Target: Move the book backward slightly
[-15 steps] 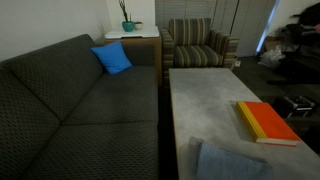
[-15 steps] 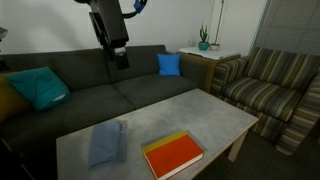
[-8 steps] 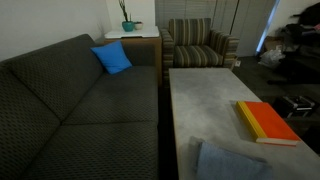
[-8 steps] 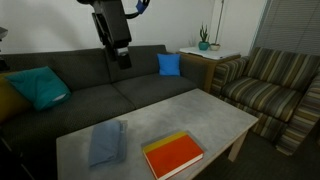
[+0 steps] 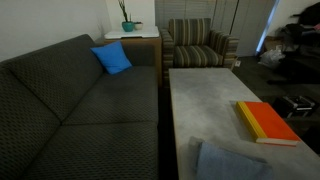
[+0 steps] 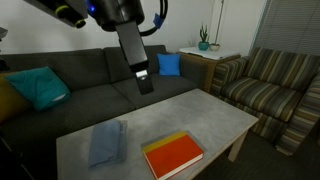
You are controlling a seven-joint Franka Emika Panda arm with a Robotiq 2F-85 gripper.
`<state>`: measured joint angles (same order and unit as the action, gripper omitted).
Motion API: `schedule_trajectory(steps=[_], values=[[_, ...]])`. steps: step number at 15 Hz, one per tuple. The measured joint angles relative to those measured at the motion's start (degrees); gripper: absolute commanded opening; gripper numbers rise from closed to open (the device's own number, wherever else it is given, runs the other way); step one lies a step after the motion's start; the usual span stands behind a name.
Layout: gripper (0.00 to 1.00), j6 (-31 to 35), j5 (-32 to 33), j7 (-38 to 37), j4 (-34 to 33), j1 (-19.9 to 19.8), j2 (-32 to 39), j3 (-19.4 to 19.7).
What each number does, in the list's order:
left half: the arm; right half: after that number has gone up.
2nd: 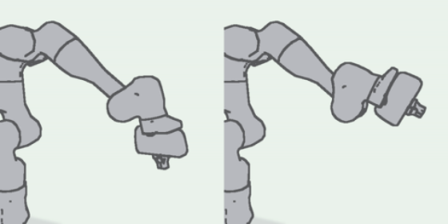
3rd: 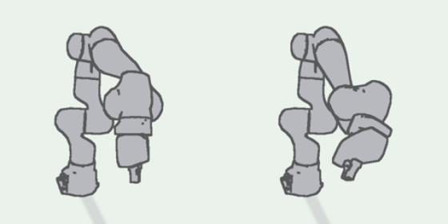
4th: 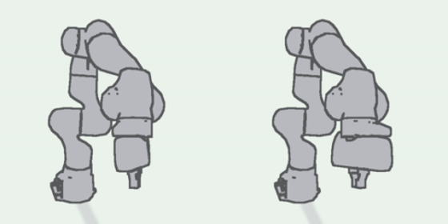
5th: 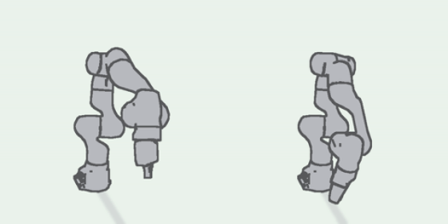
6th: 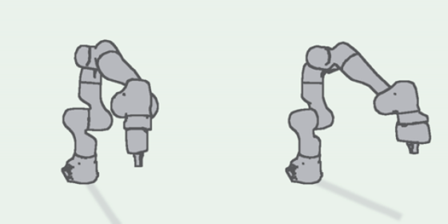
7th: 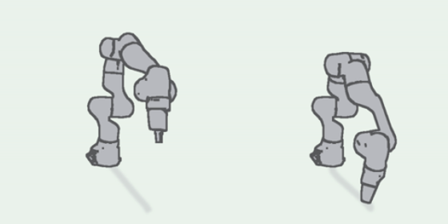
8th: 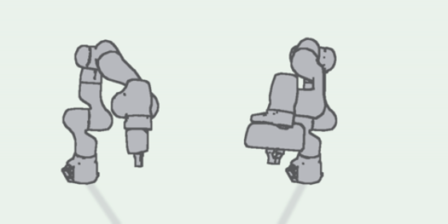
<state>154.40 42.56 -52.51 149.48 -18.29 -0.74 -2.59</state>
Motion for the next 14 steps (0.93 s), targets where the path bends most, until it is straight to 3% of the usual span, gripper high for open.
schedule_trajectory(steps=[3,7,11,14], values=[[1.00,0.0,0.5,-1.3,-3.4,-0.3,5.9,0.3],[1.00,0.0,0.5,-1.5,-4.2,-0.3,6.8,0.3],[1.00,0.1,1.4,-3.5,-4.9,5.6,7.1,6.4],[1.00,0.1,5.7,-8.7,-7.5,8.6,9.5,10.1]])
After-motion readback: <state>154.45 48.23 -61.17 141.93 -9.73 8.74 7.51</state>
